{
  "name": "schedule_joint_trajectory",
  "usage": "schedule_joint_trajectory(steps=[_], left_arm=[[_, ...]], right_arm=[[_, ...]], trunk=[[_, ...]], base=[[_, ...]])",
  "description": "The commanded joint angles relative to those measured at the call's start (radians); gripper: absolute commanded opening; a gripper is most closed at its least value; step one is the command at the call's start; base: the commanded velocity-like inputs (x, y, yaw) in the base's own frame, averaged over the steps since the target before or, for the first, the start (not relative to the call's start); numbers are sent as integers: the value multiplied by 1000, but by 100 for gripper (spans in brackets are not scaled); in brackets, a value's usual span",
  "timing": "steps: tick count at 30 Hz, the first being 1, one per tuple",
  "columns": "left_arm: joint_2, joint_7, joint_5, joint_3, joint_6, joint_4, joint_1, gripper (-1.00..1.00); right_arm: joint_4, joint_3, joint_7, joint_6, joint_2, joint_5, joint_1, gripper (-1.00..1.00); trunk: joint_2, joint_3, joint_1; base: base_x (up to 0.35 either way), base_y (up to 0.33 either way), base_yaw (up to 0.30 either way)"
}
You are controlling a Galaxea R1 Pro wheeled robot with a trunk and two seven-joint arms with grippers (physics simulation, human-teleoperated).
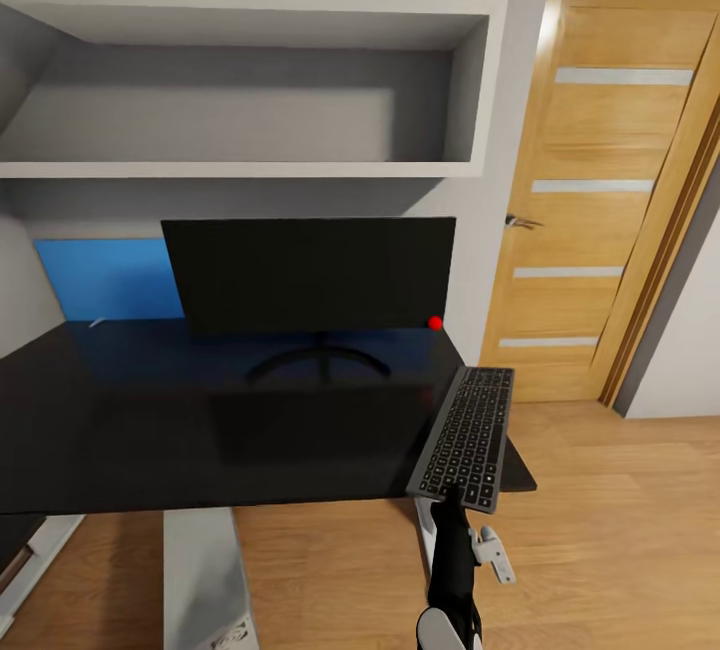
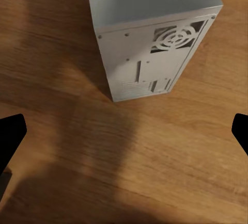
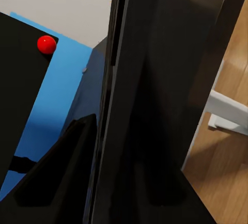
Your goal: In the bedroom, organize the workspace by keeping the computer under the desk, ensuring the monitor is on the desk, placing the keyboard on the desk next to the monitor, placing the mouse on the desk next to the keyboard, moving the folder from the swivel chair onto the desk next to the mouse, stacking the notebook on top of the folder with the pen on top of the notebook, and positioning the swivel chair next to the desk.
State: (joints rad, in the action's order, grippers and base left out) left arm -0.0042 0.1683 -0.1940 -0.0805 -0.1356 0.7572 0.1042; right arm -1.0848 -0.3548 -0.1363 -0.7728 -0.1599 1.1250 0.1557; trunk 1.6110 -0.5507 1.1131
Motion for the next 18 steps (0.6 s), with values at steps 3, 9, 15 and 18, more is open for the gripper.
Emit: schedule_joint_trajectory(steps=[3,9,15,18], left_arm=[[-1,1,-9,0,-1,1,0,100],[0,2,-9,1,-1,1,0,100],[-1,2,-9,1,-1,0,0,100],[-1,2,-9,1,-1,-1,0,100]], right_arm=[[2,-3,-45,-11,0,56,1,-100],[2,-3,-45,-11,1,56,1,-100],[2,-3,-46,-11,1,56,1,-100],[2,-3,-46,-11,1,56,1,-100]], trunk=[[0,-1,0],[0,-1,0],[0,-1,0],[0,-1,0]], base=[[46,0,0],[9,0,0],[1,0,0],[0,0,0]])
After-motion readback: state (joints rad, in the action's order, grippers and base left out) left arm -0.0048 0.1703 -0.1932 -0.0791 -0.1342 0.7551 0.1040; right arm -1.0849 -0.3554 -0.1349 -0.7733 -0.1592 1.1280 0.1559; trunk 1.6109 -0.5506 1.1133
